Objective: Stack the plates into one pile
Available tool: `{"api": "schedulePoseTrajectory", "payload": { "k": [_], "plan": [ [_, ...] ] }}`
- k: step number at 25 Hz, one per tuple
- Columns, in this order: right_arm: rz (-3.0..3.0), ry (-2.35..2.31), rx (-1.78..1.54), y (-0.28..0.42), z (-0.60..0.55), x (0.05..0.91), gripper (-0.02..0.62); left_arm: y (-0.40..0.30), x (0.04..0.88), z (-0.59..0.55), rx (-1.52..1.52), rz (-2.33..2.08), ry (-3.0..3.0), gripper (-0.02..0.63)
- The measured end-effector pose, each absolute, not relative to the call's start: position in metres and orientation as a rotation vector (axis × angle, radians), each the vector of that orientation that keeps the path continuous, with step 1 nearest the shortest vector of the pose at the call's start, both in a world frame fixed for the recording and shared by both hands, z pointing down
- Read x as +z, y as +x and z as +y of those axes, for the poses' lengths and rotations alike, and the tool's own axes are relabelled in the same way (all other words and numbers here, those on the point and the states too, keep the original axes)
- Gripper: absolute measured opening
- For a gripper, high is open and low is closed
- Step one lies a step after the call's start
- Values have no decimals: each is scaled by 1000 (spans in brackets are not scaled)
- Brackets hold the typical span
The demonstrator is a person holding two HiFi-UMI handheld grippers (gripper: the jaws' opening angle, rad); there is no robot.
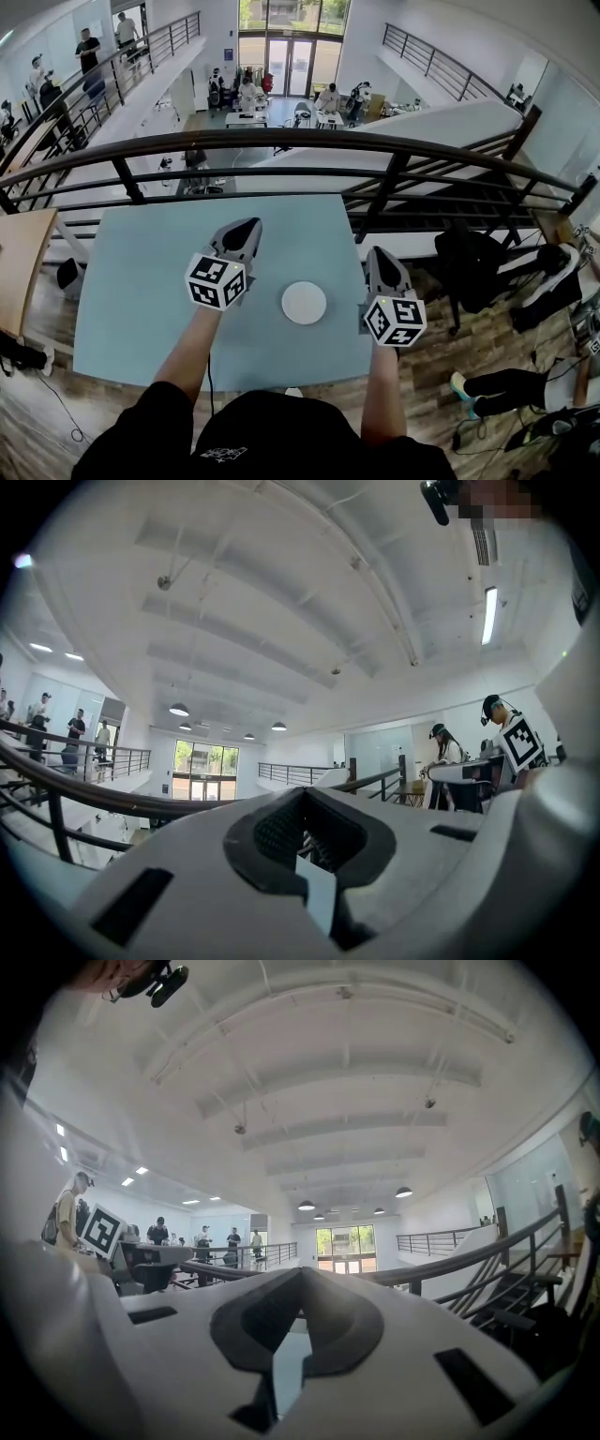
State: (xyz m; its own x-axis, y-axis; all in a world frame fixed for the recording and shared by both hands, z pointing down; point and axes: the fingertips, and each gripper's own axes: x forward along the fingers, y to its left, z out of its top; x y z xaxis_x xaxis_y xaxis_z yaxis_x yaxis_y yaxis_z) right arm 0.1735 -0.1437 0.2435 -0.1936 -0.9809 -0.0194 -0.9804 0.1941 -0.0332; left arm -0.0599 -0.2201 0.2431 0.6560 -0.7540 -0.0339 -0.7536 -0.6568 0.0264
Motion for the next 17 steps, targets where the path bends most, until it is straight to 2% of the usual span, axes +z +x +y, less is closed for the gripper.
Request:
{"api": "schedulePoseTrajectory", "payload": {
  "k": [17],
  "plan": [
    [2415,-1970,-18,172,-149,248,6,-65,243,-223,-111,-1305,2839,8]
  ]
}}
